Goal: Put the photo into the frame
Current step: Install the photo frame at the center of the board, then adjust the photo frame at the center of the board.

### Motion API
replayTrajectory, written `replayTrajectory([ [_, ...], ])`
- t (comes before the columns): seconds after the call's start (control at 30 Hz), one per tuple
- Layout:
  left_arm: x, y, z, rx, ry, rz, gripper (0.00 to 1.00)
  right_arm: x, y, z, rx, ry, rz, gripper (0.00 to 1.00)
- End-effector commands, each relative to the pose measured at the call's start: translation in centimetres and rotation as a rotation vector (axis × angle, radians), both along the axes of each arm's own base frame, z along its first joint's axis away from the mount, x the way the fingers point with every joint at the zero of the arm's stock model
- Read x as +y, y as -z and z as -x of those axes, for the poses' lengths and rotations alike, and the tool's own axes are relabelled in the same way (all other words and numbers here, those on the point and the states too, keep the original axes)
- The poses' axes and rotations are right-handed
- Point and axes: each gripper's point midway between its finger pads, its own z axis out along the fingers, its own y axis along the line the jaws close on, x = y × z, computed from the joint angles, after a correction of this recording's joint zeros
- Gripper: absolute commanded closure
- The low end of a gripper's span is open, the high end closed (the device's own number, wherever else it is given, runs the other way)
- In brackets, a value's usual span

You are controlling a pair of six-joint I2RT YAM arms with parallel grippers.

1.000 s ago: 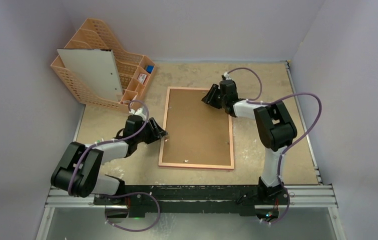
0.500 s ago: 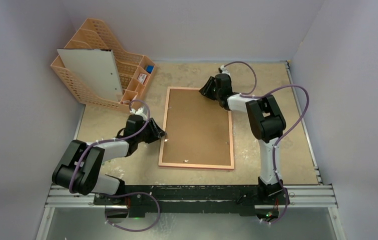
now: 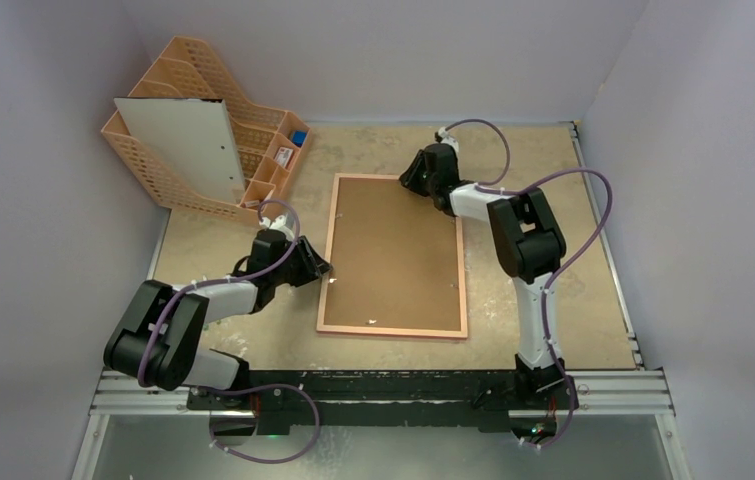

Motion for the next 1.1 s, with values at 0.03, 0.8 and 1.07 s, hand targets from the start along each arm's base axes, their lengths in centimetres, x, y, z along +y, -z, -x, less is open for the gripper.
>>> replayTrajectory([
  [0.03,1.4,2.1,1.4,0.068,-0.006,-0.090,0.64,-1.9,2.0,0.1,0.058,0.059,0.095,0.66],
  [0.8,-0.4,-6.2,4.0,0.043,0.107,-0.109,0.43,-1.1,-8.1,-3.9,-0.179,-0.055,0.075,0.38],
  [1.07,-6.1,-7.6,11.7,0.087,0.426,-0.083,0.43,-2.7,-6.8,-6.3,-0.147,-0.048,0.109,0.37],
])
